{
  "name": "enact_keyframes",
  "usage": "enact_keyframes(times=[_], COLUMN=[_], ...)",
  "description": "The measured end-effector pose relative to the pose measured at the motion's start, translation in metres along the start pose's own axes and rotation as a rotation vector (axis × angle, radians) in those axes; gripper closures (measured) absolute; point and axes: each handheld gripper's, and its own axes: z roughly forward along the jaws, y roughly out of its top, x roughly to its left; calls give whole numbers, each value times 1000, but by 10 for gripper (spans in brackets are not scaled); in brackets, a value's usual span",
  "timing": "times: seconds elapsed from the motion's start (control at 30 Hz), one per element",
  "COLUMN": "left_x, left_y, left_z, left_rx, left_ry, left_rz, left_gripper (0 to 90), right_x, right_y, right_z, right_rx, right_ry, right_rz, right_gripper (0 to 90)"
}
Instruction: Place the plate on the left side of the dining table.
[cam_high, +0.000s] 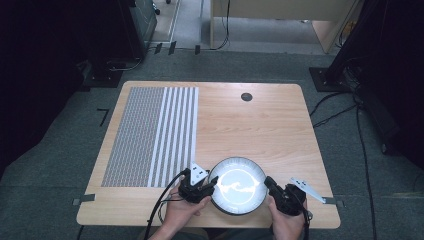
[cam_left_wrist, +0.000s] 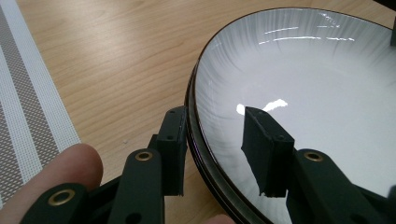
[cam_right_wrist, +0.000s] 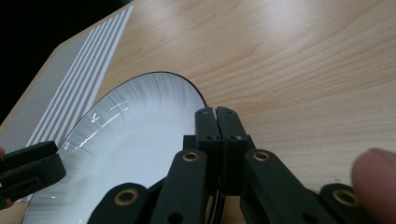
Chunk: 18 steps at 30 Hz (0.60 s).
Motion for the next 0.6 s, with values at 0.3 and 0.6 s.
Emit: enact_keyframes(times=[0.3, 0.6], left_x=[-7, -16], left_y=[6, 5], left_z=[-10, -4], left_rx=[-44, 13], left_ry=[-22, -67], left_rz=[4, 48], left_gripper=[603, 660], right_x=[-6, -7], right_y=[8, 8], right_z=[-8, -12], right_rx=[-19, -27], right_ry=[3, 10], right_rz=[-14, -10], right_gripper=[896, 899])
